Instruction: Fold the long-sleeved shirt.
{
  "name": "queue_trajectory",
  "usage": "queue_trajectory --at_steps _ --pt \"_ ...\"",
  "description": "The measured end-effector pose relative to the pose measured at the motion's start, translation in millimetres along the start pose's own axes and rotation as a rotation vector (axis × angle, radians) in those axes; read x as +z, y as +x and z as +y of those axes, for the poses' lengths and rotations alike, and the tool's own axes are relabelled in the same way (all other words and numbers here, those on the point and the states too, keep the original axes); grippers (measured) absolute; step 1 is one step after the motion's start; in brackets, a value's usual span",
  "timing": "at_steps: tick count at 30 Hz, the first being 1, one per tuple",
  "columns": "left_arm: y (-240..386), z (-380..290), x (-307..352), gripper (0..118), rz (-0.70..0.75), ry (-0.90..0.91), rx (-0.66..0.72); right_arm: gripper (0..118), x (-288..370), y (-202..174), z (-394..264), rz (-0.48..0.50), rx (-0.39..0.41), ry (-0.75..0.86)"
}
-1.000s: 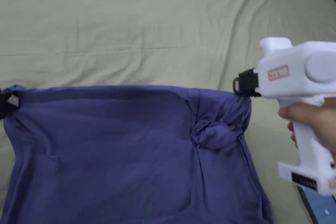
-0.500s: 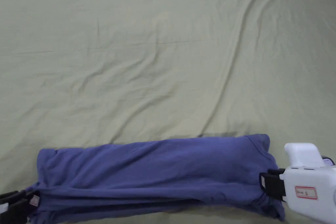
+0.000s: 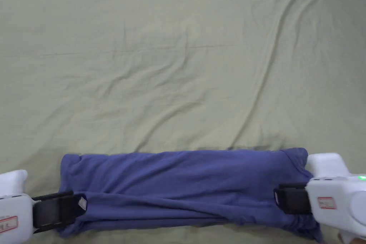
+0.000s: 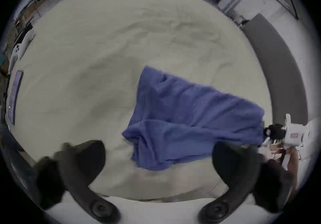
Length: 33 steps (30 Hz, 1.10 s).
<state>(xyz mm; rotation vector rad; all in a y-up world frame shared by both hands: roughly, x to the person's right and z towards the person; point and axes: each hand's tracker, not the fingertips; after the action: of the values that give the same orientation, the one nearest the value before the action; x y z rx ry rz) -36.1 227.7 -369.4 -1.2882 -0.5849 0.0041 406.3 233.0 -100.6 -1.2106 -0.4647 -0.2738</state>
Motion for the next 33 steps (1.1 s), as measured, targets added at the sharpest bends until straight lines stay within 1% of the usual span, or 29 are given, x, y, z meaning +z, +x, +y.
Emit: queue_trajectory --at_steps 1,2,3,4,6,7,8,9,10,11,12,13,15,17,18,19,20,21,22,23,25,26,28,29,30,33 --pt "1.4 2.0 22.2 118 -0.086 0.172 0.011 118 27.0 1.8 -1.1 0.031 -0.01 0.068" --pt "2.5 0.3 29.8 118 -0.07 0.154 -0.005 117 45.5 0.9 -0.3 0.045 -0.01 0.153" --pt "5.1 0.5 37.5 118 -0.065 0.169 0.002 118 58.4 -2.4 -0.3 0.047 -0.007 0.199" --pt "7.4 0.2 41.0 118 -0.064 0.164 -0.009 118 67.7 -6.5 -1.0 0.045 -0.015 0.232" --pt "19.3 1.9 41.7 118 -0.077 0.171 -0.033 118 81.7 -13.2 12.7 0.073 -0.019 0.294" --pt "22.2 -0.8 36.5 118 -0.078 0.166 -0.043 118 79.5 -17.2 12.2 0.096 -0.026 0.286" --pt "24.1 -4.2 28.3 118 -0.076 0.156 -0.045 107 75.0 -22.8 11.4 0.122 -0.034 0.288" --pt "26.0 -8.5 21.5 118 -0.057 0.117 -0.042 70 68.6 -29.1 9.6 0.144 -0.043 0.277" --pt "28.2 -20.1 17.2 101 -0.045 0.084 -0.032 3 61.5 -35.7 7.8 0.155 -0.044 0.244" --pt "27.8 -25.5 14.2 58 -0.085 0.093 -0.037 3 53.4 -41.4 6.2 0.163 -0.04 0.201" --pt "28.3 -29.3 9.7 6 -0.158 0.078 -0.033 3 46.6 -47.4 0.9 0.173 -0.056 0.183" --pt "26.6 -30.9 4.0 0 -0.18 0.058 -0.011 3 35.9 -44.5 -2.7 0.247 -0.04 0.164" --pt "15.8 -28.2 3.2 0 -0.217 0.06 0.041 3 34.7 -47.6 -7.9 0.354 -0.035 0.178" --pt "-12.1 -17.2 3.9 2 -0.315 0.084 0.124 3 43.9 -51.5 -5.1 0.409 0.003 0.2" --pt "-25.6 -7.0 2.6 6 -0.389 0.084 0.18 3 45.7 -52.4 -4.5 0.428 0.026 0.207" --pt "-43.6 -0.2 1.6 15 -0.438 0.091 0.234 3 47.3 -53.1 -4.0 0.45 0.047 0.214" --pt "-57.7 5.3 -0.1 29 -0.485 0.095 0.265 3 48.5 -53.3 -3.8 0.471 0.063 0.22" --pt "-69.9 12.3 -5.5 90 -0.5 0.066 0.271 3 52.9 -57.0 -0.9 0.498 0.081 0.227" --pt "-89.6 12.7 -0.4 118 -0.558 0.003 0.315 3 53.8 -57.7 -0.9 0.54 0.093 0.238" --pt "-100.5 29.9 -2.2 118 -0.513 0.071 0.292 3 53.8 -58.6 -1.0 0.577 0.101 0.244" --pt "-121.5 45.6 -9.8 118 -0.48 0.049 0.298 3 53.9 -59.7 -0.4 0.645 0.107 0.251" --pt "-118.0 30.7 -34.6 118 -0.49 -0.008 0.283 3 53.0 -61.2 -0.2 0.683 0.11 0.247" --pt "-124.9 30.0 -64.8 118 -0.497 -0.12 0.294 3 50.1 -64.7 0.6 0.751 0.112 0.241" --pt "-123.7 26.4 -75.2 118 -0.5 -0.15 0.302 3 49.0 -65.5 1.0 0.766 0.117 0.239" --pt "-118.8 29.6 -71.5 118 -0.534 -0.102 0.277 3 48.1 -67.7 1.4 0.777 0.12 0.238" --pt "-101.5 28.8 -70.6 118 -0.552 -0.084 0.175 3 44.7 -72.0 3.0 0.794 0.126 0.228"
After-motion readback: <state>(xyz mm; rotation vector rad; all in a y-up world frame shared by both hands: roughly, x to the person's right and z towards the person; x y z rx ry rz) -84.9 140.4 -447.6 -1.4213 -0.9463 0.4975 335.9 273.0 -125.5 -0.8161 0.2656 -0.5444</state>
